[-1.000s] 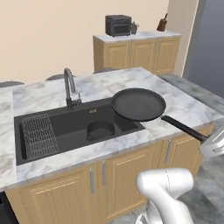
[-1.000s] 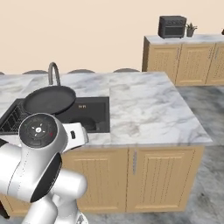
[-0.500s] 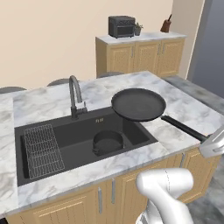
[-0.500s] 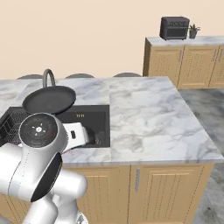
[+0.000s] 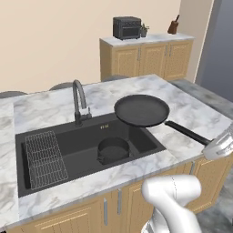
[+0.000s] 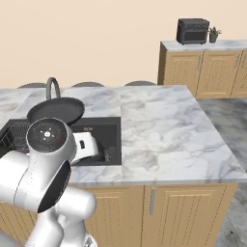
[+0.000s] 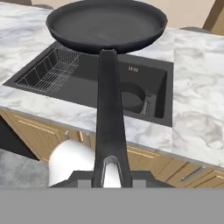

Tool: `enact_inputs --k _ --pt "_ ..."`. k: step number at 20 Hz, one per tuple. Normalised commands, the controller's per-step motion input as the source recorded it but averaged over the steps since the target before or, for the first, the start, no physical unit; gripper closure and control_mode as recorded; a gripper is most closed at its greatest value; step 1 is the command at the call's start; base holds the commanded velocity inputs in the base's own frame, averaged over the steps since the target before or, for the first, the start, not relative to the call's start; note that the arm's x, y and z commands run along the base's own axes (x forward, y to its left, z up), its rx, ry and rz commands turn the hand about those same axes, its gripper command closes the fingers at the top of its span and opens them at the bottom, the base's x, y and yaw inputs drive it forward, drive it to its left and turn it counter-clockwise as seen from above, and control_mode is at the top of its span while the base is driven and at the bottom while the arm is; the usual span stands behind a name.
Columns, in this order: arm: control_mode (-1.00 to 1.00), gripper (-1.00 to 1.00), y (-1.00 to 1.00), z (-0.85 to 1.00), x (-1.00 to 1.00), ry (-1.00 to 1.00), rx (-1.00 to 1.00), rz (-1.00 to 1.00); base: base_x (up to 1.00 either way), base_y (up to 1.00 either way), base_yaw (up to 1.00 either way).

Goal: Move the pot and pan from the stove into the sink.

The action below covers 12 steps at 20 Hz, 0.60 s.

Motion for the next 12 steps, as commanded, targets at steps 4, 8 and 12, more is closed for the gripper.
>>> enact_inputs --k 4,8,12 --pt "-1.00 1.00 0.04 -0.20 0.23 0.28 -0.04 0.00 0.00 0.00 0.00" --pt "-1.00 1.00 0.00 -0.14 0.18 0.33 -0.07 0.00 0.00 0.00 0.00" --pt "-1.00 1.00 0.10 -0.14 0.33 0.34 -0.05 0.00 0.00 0.00 0.00"
